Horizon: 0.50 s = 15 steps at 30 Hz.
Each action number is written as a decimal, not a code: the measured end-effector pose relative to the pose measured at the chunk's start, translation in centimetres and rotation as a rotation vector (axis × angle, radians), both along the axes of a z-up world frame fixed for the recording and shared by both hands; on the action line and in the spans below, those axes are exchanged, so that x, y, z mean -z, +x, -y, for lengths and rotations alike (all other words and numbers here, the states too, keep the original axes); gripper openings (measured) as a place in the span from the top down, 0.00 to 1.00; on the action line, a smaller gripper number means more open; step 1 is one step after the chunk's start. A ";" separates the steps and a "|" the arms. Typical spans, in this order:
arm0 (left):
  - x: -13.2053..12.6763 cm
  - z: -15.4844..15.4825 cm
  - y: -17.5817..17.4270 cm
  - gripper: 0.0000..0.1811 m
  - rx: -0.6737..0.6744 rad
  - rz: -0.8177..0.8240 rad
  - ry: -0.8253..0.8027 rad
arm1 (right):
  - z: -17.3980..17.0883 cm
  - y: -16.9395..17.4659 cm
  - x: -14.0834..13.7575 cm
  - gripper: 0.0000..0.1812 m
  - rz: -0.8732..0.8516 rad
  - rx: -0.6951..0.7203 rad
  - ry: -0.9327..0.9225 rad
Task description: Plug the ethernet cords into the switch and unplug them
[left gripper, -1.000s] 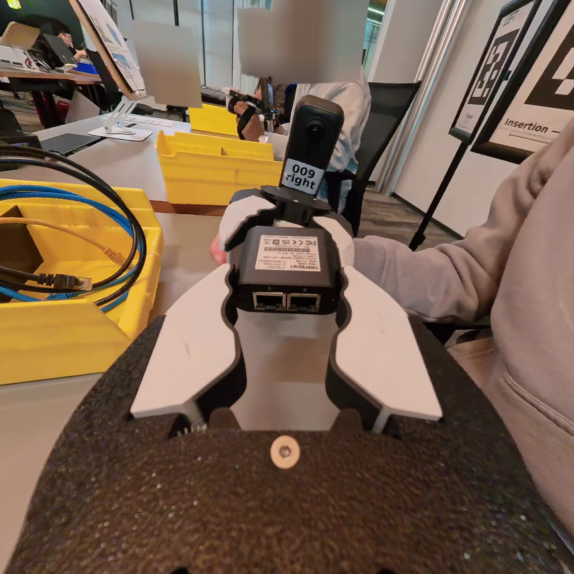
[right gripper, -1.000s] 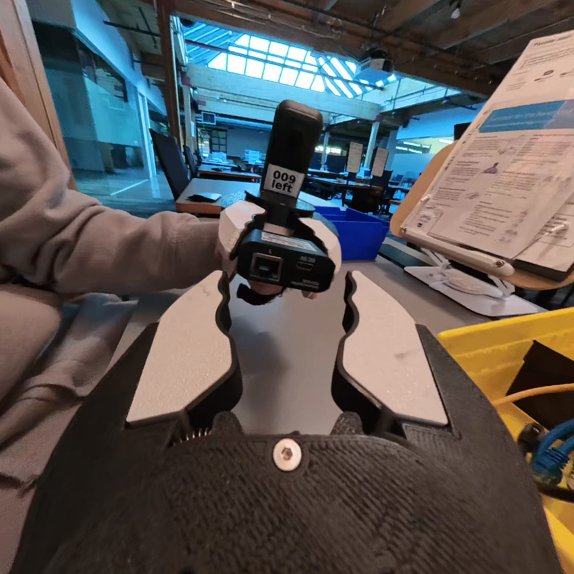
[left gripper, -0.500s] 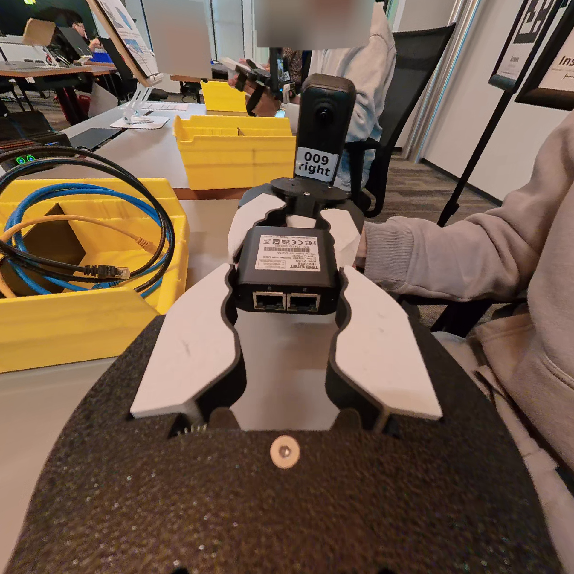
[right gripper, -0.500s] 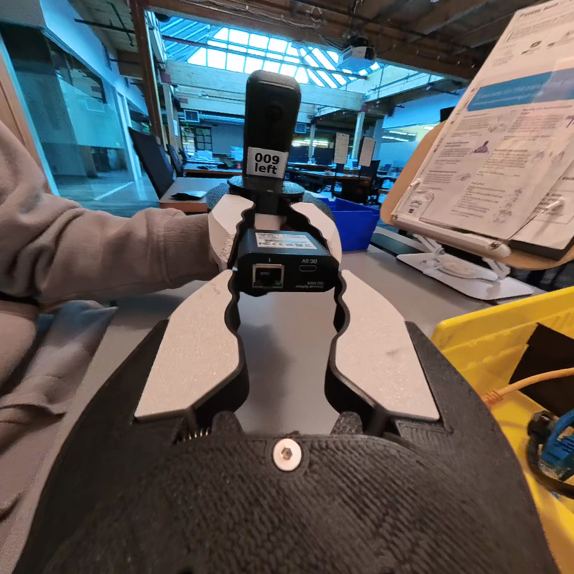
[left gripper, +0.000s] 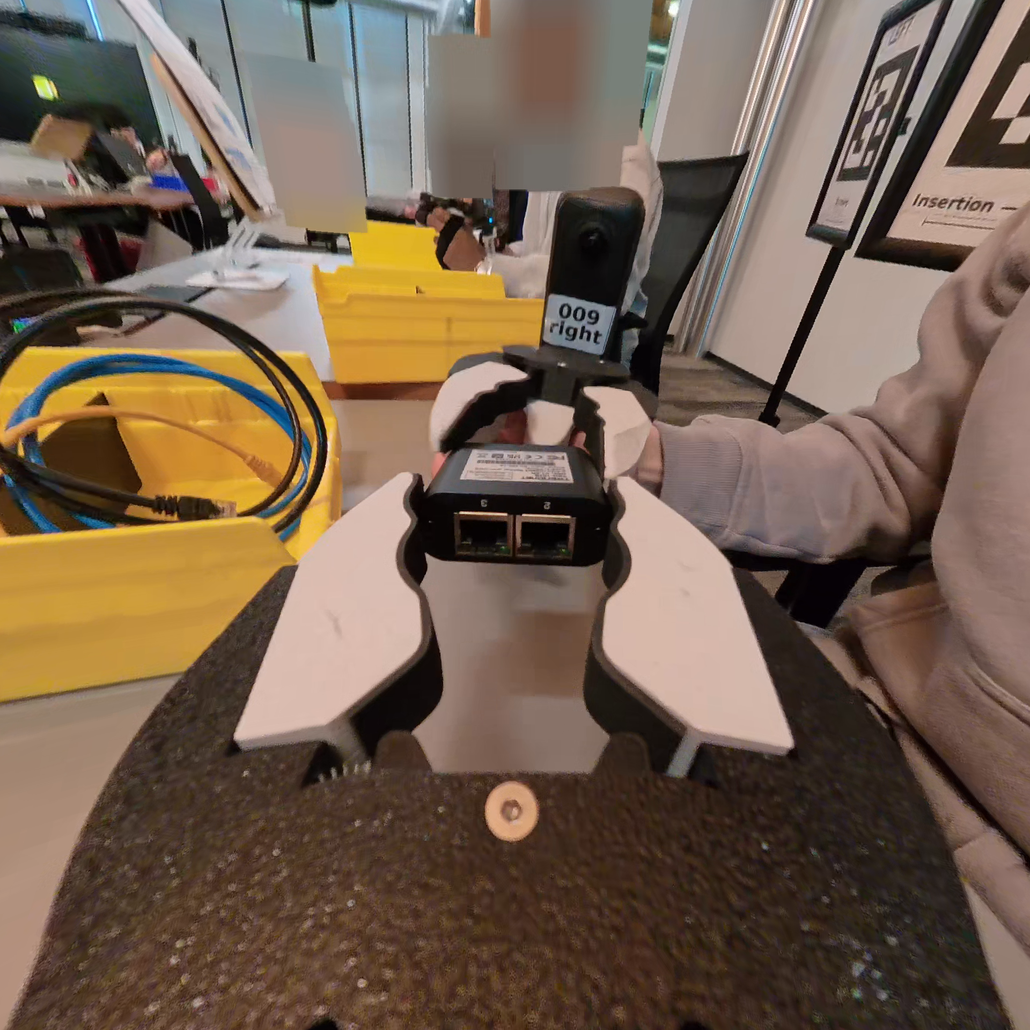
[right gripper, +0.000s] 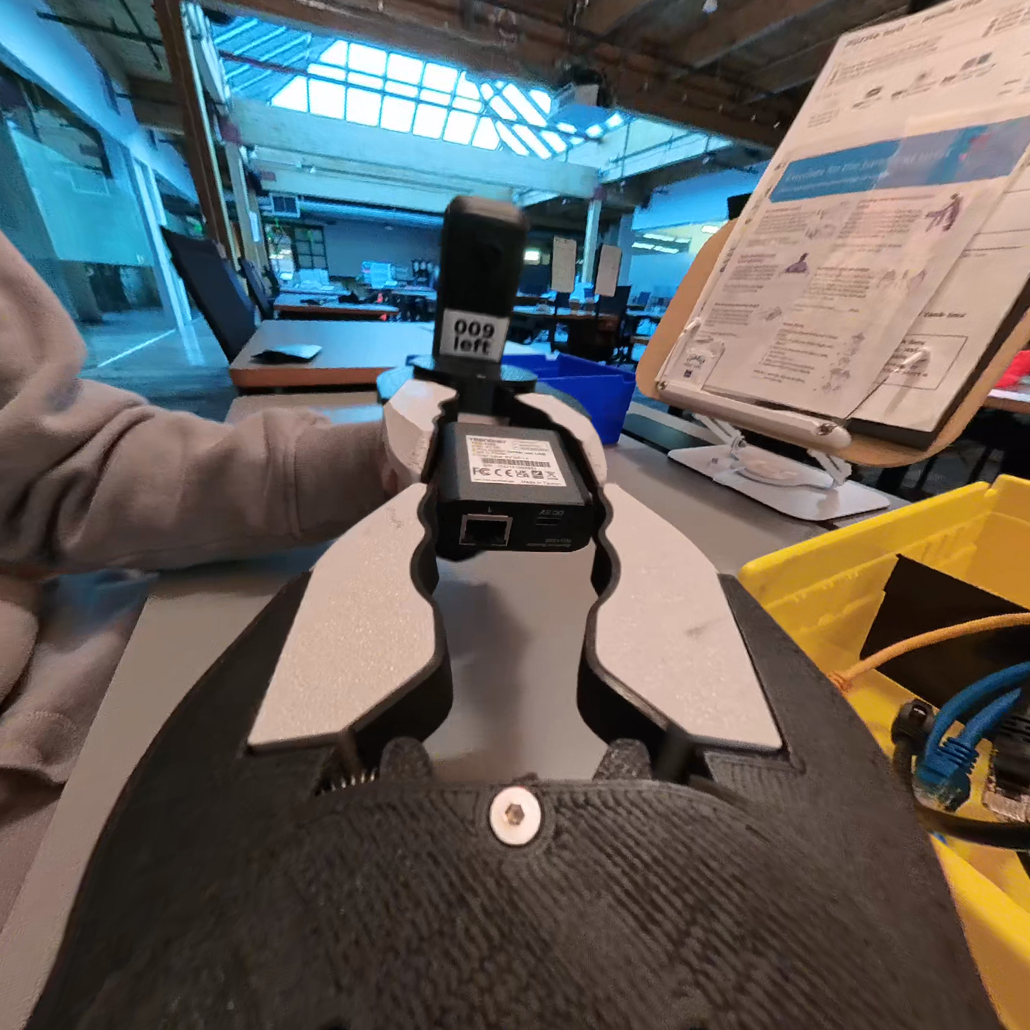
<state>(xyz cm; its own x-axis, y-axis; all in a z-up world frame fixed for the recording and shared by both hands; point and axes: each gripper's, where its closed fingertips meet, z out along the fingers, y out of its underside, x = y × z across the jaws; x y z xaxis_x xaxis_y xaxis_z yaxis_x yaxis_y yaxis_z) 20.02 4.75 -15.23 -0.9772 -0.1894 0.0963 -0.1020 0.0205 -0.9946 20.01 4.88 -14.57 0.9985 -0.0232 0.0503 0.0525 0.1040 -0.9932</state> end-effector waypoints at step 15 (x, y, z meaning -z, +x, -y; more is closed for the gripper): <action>-0.8 -0.8 0.2 0.67 0.041 0.044 -0.163 | -1.1 0.2 -0.4 0.69 -0.065 0.013 0.040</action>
